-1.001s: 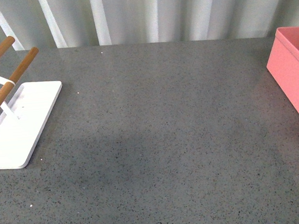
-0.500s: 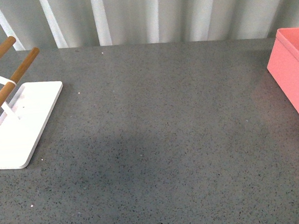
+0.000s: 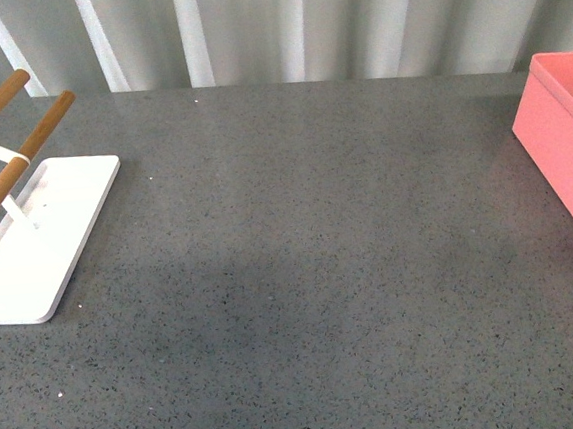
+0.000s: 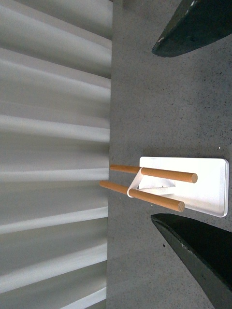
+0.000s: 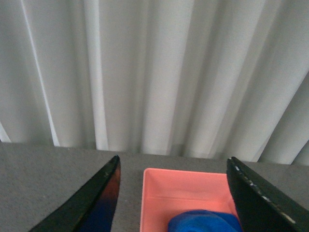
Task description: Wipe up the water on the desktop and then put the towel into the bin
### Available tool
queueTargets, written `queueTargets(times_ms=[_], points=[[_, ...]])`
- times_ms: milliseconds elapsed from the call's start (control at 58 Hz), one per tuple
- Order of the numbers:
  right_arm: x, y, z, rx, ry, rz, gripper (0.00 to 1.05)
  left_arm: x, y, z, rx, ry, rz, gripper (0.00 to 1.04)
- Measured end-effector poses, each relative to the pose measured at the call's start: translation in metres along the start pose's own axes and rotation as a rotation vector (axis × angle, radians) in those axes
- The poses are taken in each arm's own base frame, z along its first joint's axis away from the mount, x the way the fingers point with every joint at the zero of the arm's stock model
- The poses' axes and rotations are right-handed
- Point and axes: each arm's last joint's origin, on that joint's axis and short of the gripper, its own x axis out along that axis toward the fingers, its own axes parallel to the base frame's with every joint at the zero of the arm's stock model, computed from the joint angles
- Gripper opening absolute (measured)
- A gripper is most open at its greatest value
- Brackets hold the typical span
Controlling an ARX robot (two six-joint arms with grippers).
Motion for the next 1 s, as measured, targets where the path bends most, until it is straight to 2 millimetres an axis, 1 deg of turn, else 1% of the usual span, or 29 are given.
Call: queueTargets(times_ms=[86, 121, 190, 224, 345, 431, 500, 587, 863, 1001], points=[[-0.014, 0.007, -0.012, 0.043, -0.012, 0.001, 0.48, 0.0, 0.0, 0.0, 0.0, 0.0, 0.0, 0.98], [-0.02, 0.01, -0.019, 0.054, -0.009, 0.003, 0.41, 0.0, 0.0, 0.0, 0.0, 0.0, 0.0, 0.98], [-0.028, 0.015, -0.03, 0.067, 0.002, 0.006, 0.3, 0.0, 0.0, 0.0, 0.0, 0.0, 0.0, 0.98], [-0.033, 0.018, -0.036, 0.071, 0.008, 0.009, 0.23, 0.0, 0.0, 0.0, 0.0, 0.0, 0.0, 0.98], [-0.046, 0.023, -0.047, 0.075, 0.008, 0.01, 0.03, 0.0, 0.0, 0.0, 0.0, 0.0, 0.0, 0.98], [-0.058, 0.027, -0.056, 0.078, 0.006, 0.004, 0.03, 0.0, 0.0, 0.0, 0.0, 0.0, 0.0, 0.98], [-0.064, 0.034, -0.06, 0.078, 0.007, -0.012, 0.03, 0.0, 0.0, 0.0, 0.0, 0.0, 0.0, 0.98], [-0.071, 0.039, -0.065, 0.078, 0.004, 0.016, 0.03, 0.0, 0.0, 0.0, 0.0, 0.0, 0.0, 0.98], [-0.09, 0.04, -0.079, 0.078, 0.008, 0.011, 0.03, 0.0, 0.0, 0.0, 0.0, 0.0, 0.0, 0.98], [-0.097, 0.041, -0.082, 0.078, 0.005, 0.011, 0.03, 0.0, 0.0, 0.0, 0.0, 0.0, 0.0, 0.98]])
